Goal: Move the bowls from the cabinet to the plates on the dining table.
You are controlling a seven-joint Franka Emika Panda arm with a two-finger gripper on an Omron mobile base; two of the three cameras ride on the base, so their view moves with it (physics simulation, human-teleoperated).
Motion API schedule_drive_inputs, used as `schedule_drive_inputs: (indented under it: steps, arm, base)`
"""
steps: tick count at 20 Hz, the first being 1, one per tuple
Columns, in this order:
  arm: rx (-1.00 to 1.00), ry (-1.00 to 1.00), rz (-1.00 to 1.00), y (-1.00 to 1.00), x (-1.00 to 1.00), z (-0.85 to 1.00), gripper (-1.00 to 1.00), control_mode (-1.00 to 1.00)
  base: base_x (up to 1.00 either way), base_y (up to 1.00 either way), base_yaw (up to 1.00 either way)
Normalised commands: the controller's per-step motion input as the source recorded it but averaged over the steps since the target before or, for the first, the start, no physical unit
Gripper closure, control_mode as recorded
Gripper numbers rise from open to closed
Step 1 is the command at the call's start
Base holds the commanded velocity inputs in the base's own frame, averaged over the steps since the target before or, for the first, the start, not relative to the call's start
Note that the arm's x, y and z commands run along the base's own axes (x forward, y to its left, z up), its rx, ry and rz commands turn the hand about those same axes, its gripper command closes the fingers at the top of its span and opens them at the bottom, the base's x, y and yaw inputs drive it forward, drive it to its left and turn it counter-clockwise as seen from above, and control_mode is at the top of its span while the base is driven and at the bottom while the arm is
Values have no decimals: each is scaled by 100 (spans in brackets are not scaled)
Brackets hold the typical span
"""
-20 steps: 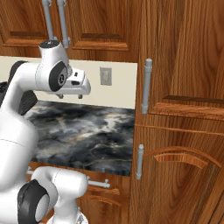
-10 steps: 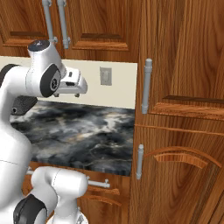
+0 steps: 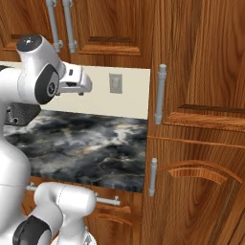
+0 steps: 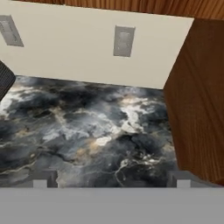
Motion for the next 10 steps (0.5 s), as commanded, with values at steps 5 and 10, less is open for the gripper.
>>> schedule_drive_inputs:
  steps: [5,10]
  arm:
    - [0,-11,0,3,-8,47,-100,-100]
    - [0,-9,0,4,0,42,-100,-100]
  base:
    - [0,0,0]
    - [0,0,0]
